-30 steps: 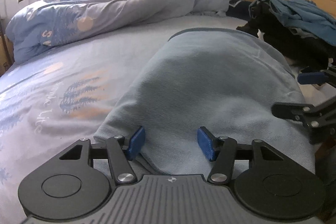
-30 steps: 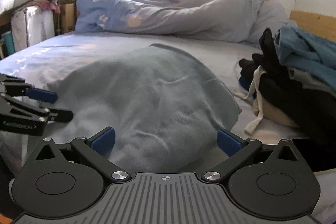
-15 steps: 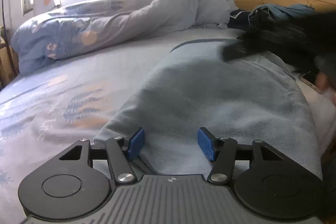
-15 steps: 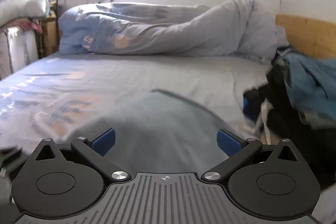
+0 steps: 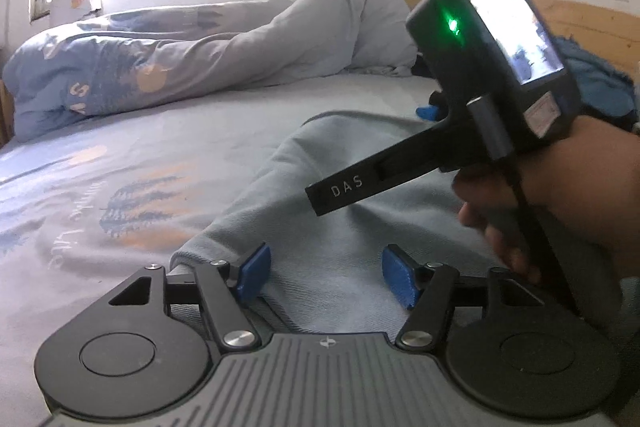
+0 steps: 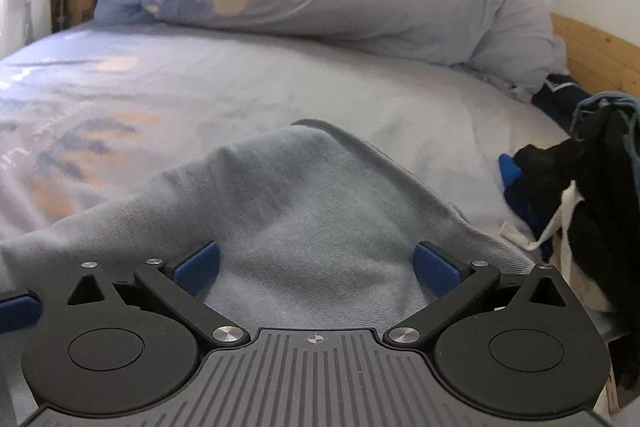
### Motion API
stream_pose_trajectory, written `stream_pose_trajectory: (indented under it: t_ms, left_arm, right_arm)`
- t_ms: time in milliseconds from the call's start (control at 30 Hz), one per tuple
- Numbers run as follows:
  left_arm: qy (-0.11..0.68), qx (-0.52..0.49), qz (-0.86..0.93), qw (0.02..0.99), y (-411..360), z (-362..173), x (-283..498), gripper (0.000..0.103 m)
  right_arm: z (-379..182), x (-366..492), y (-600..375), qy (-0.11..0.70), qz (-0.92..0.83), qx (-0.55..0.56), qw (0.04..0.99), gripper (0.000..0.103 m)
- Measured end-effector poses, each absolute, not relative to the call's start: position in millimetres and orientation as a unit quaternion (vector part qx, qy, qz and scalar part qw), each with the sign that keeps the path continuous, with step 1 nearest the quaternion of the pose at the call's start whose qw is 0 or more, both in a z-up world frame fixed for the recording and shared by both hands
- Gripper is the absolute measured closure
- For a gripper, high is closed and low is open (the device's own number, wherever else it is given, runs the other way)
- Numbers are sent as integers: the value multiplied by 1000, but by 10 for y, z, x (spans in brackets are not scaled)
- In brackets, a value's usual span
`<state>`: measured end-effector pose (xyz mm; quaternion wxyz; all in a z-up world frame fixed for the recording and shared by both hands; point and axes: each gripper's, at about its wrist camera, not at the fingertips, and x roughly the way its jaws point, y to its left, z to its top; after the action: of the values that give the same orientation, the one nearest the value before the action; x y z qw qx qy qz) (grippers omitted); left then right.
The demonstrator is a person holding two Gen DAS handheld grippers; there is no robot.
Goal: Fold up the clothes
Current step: 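Grasp the folded garment edge with the left gripper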
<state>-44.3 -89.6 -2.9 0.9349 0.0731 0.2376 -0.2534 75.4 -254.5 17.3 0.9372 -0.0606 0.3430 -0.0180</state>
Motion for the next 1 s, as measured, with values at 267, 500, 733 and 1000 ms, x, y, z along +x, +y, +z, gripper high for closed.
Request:
stream_pose_trajectory:
  t_ms: [267,500,733,1000]
  left_arm:
    - [202,-47,-200,958,-288,179,-529,16]
    - [308,-217,-205,903,311,-58,-264,16]
    - [341,-234,-270,869,271,-238,-92,16]
    - [367,-266,-356,817,163,-346,84,1]
  right_arm:
    - [196,724,-2764,330,28,-29,943,0]
    - [211,660,-2765,317,33,-22,948,0]
    - [203,600,-2809,300,38,-12,953,0]
    - [119,514,-2999,269,74,-2,960,0]
